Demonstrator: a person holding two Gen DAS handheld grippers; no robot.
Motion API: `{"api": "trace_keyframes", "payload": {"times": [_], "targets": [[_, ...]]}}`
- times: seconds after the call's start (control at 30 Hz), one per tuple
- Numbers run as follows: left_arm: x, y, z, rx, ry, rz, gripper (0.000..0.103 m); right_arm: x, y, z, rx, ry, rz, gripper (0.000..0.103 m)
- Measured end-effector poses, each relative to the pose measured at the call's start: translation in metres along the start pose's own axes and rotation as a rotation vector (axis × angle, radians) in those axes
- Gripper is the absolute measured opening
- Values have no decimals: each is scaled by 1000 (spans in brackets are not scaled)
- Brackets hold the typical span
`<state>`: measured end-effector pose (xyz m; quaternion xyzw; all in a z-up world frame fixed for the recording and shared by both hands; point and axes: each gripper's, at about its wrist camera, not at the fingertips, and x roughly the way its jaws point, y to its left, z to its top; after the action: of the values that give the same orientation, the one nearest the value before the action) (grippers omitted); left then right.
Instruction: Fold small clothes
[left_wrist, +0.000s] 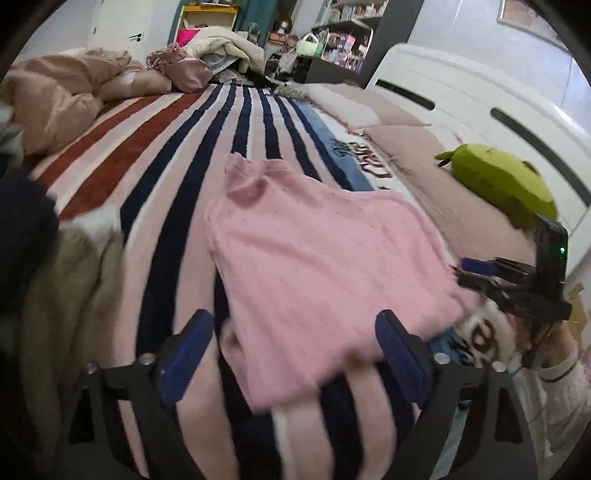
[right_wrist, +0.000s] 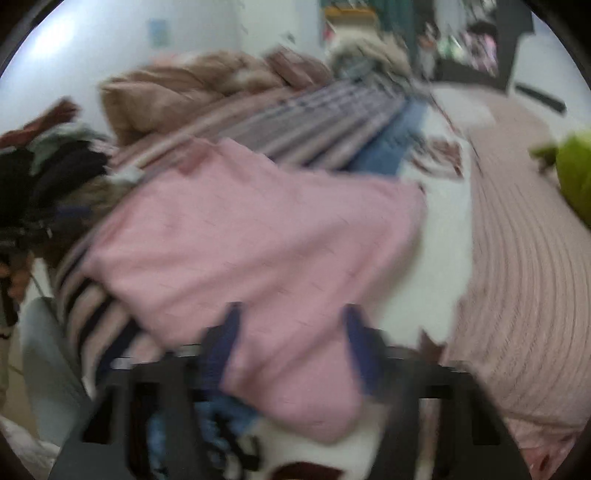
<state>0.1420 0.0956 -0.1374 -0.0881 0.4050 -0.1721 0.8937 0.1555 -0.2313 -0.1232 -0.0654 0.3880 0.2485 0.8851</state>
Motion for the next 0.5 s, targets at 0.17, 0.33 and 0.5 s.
{"api": "trace_keyframes", "payload": {"times": [0.17, 0.33, 0.5], "targets": [[-8, -10, -33, -80, 24, -57, 88, -3, 47, 5, -74, -72, 100, 8], [19, -12, -58, -236, 75, -116, 88, 18, 78, 7, -76, -55, 191, 8], [41, -5, -61, -335, 3, -200, 95, 53, 88, -11, -61, 44, 122, 7]]}}
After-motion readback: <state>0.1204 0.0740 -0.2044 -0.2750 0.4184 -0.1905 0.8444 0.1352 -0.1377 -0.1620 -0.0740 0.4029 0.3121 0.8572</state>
